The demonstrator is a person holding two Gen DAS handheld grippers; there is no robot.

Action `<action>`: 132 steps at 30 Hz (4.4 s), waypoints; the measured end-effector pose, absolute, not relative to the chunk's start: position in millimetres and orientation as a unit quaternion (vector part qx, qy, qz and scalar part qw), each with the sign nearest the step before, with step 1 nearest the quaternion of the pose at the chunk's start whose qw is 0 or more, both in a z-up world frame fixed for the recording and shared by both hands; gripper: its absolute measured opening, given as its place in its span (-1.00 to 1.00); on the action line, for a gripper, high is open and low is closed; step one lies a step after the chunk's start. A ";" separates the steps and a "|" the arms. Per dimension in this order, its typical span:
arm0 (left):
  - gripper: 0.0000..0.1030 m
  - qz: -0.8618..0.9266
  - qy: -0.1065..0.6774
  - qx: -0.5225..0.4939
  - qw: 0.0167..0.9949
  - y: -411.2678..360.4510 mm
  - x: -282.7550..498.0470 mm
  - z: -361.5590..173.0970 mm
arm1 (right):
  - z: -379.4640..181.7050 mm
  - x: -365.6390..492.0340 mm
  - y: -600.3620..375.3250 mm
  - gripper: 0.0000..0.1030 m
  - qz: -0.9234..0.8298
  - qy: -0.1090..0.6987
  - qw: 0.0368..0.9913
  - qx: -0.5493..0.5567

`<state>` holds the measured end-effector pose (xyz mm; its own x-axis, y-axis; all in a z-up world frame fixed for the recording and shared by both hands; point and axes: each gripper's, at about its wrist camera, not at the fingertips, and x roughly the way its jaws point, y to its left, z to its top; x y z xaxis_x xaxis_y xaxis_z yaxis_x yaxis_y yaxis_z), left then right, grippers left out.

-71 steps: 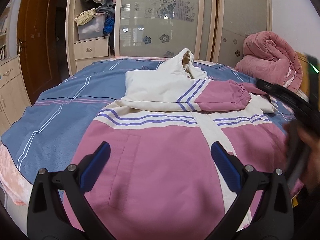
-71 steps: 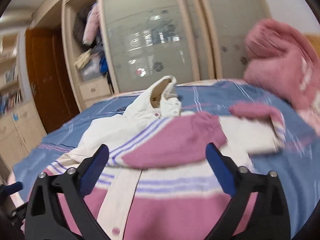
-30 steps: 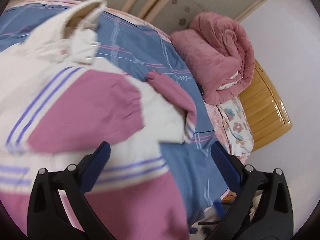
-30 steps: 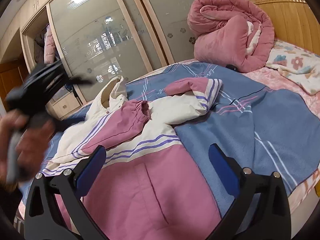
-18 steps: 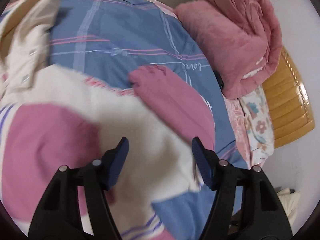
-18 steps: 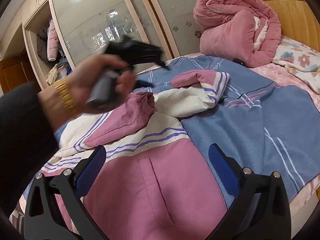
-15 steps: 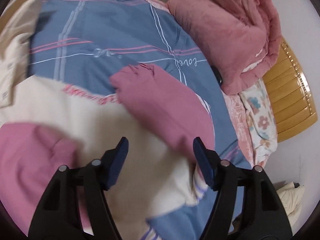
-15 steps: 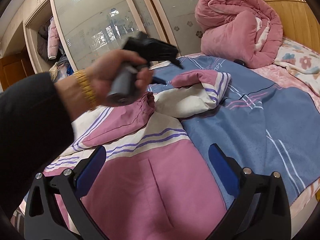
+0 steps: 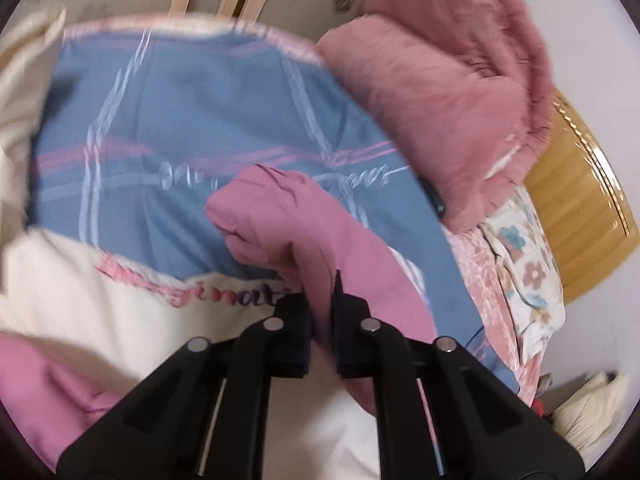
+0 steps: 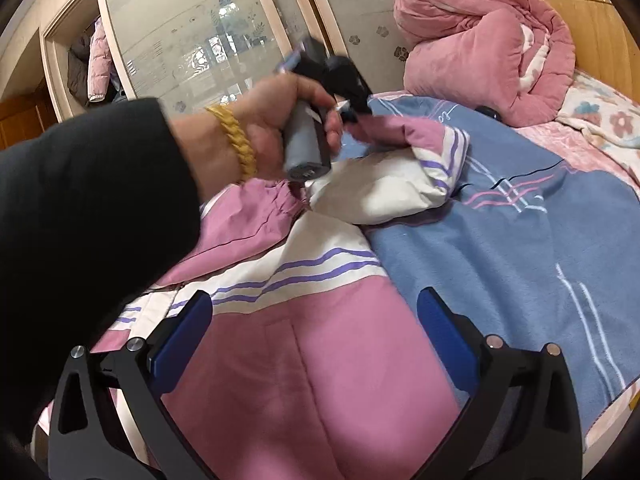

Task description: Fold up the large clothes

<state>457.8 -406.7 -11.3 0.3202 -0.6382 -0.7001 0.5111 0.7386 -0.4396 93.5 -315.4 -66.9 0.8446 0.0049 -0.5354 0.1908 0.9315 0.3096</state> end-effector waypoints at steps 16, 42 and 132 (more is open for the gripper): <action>-0.83 -0.180 0.200 0.067 0.961 -173.5 295.7 79.7 | -64.2 101.1 -275.5 0.97 -0.011 0.281 0.944 0.173; 0.51 -0.075 0.376 -0.200 0.901 43.6 334.3 -41.6 | -76.9 123.7 -236.2 0.97 0.036 0.322 0.935 0.145; 0.96 -0.026 0.224 0.042 0.973 30.1 55.9 -17.4 | -52.2 21.3 -210.4 0.97 -0.010 0.220 0.975 0.014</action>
<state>55.9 30.1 -17.4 0.8980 -0.0320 -0.4387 0.0697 0.9951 0.0702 21.3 -210.4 -52.2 0.9028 -0.0134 -0.4299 0.0255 0.9994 0.0224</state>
